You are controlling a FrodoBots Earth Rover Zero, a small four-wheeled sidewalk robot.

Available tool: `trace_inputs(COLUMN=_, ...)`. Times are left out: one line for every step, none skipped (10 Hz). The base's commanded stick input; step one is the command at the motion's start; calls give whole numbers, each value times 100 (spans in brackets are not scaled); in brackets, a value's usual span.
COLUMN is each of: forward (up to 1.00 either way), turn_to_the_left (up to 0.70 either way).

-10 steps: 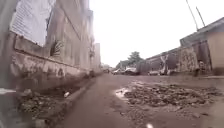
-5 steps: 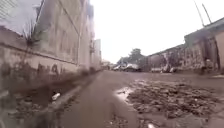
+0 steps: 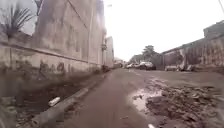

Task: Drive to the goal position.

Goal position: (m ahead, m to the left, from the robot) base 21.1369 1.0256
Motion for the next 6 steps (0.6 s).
trace_inputs(forward=100, turn_to_the_left=0)
trace_inputs(forward=100, turn_to_the_left=0)
trace_inputs(forward=100, turn_to_the_left=0)
trace_inputs(forward=100, turn_to_the_left=0)
trace_inputs(forward=100, turn_to_the_left=0)
trace_inputs(forward=100, turn_to_the_left=0)
